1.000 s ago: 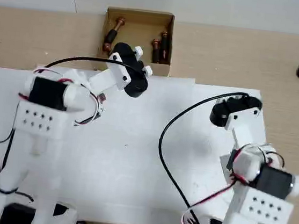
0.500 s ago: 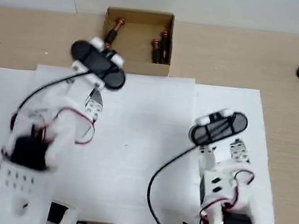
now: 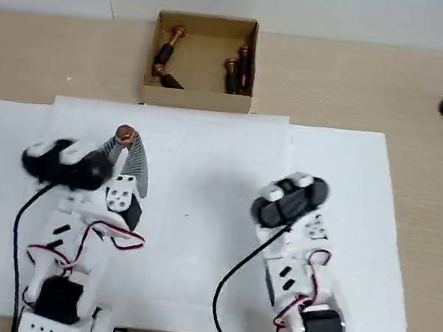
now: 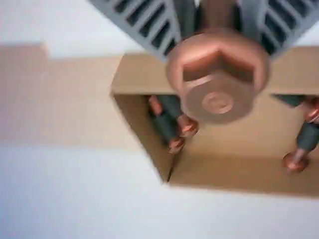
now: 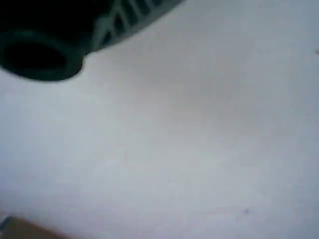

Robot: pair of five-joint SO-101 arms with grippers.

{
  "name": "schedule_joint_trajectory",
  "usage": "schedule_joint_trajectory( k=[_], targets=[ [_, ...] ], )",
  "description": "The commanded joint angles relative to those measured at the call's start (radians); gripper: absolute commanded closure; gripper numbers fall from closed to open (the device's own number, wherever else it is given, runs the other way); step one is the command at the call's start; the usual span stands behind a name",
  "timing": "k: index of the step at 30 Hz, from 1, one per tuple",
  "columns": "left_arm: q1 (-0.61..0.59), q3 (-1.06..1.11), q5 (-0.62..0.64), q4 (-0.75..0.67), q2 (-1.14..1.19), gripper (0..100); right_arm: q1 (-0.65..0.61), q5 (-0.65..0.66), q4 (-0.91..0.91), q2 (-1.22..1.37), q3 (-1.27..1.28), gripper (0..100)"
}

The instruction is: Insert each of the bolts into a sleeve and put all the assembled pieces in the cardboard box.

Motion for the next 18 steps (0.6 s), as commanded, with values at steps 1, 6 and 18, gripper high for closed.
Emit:
schedule_joint_trajectory(
  k=[1,6,18],
  targets=[
    [0.003,0.053,0.091,-0.074,-0.115,99,-0.079,-0.012,-0.073,-0.004,0.029,99.7],
    [-0.014,0.076,0.229,-0.081,-0.127,99,-0.208,-0.014,-0.084,-0.004,0.086,99.7],
    [0.08,0.081,0.396,-0.021,-0.126,99,-0.412,-0.069,-0.125,-0.004,0.095,99.7]
  ],
)
